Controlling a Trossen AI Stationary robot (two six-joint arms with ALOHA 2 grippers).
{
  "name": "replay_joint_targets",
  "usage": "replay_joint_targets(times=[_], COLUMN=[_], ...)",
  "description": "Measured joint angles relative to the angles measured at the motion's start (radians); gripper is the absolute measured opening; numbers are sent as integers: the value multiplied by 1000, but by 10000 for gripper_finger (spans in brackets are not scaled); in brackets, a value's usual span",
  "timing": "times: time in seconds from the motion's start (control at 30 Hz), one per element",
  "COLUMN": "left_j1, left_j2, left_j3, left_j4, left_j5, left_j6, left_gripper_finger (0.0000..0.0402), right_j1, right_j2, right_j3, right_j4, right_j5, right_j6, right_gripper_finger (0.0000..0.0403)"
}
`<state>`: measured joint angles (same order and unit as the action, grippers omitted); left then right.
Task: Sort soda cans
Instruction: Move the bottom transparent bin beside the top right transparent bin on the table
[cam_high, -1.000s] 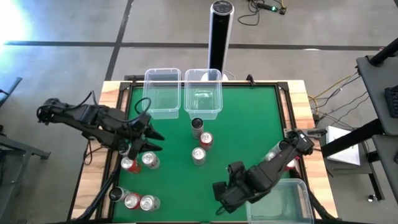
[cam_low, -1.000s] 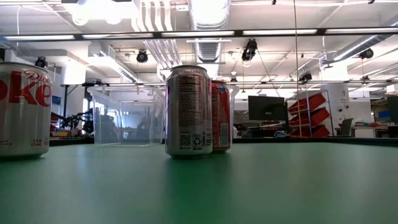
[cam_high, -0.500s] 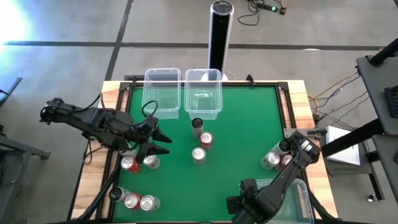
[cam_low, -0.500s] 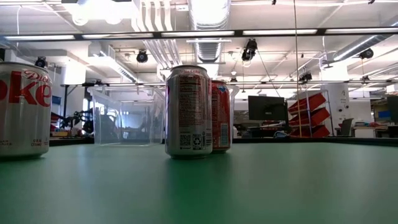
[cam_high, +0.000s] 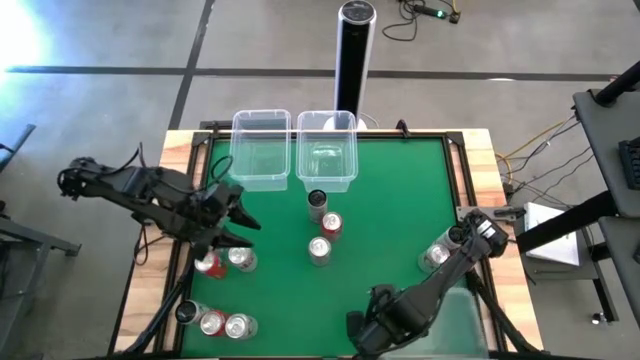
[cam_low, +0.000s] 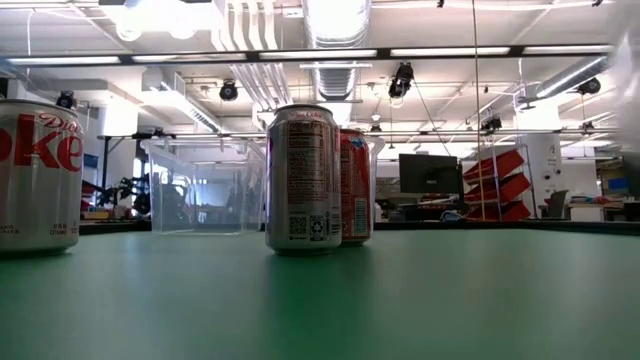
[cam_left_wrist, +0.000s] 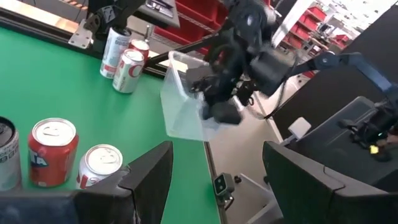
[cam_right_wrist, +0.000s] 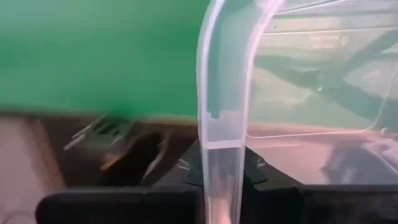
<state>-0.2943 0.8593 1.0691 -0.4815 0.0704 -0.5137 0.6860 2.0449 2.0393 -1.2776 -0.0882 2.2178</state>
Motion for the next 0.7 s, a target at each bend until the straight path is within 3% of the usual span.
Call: replay_joint_targets(times=[0.23, 0.43, 0.7], left_j1=[0, 0, 0], left_j2=[-42, -73, -121], left_j3=[0, 0, 0], left_j4=[8, 28, 28], left_j5=[28, 38, 47], left_j6=[41, 73, 83], left_gripper_finger=[233, 233, 233], right_j1=[-11, -11, -47], right_j2=[-10, -185, -360], right_j3=[320, 244, 274], right_j4=[-80, 7, 50], right_j5=[122, 367, 805], right_j6=[-159, -274, -732], right_gripper_finger=[17, 17, 17])
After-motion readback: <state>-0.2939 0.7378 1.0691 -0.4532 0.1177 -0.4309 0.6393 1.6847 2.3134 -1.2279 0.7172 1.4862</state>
